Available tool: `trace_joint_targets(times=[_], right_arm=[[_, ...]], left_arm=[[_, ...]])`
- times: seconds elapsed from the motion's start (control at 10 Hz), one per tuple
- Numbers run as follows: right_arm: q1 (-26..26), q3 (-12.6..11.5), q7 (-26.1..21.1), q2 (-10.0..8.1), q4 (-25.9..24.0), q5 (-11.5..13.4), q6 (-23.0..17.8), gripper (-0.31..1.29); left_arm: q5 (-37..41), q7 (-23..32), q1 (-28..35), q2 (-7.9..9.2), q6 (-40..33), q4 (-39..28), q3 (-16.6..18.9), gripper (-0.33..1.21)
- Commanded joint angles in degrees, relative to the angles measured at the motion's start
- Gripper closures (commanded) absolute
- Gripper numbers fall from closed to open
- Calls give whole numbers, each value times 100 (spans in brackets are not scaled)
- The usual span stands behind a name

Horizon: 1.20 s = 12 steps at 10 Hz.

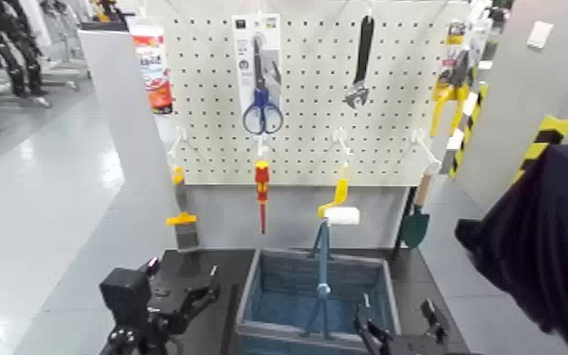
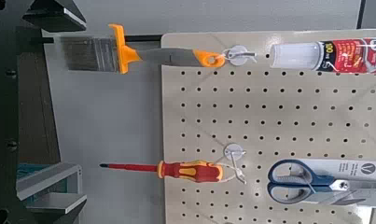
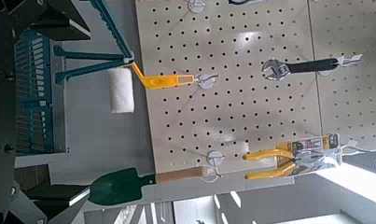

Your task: Grasp the handle of the crate.

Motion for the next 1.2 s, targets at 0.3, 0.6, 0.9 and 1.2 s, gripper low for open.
trace_joint_targets(times=[0.3,0.6,0.9,1.2], right_arm=[[0,-3,-43,3,8,62,-24,14],[-9,14,-96,3,17,80,-15,14],[-26,32,-96,-6,43,80,-15,14],[-44,41,-96,-15,52,71,-15,14]], left_arm=[[2,14,-83,35,115,0,-71,5],[441,-100,-531,132,168,264,-308,5],[1276,-838,-1217,132,1029,545,-466,5],[2709,-1093,-1718,193,2136,685,-633,5]])
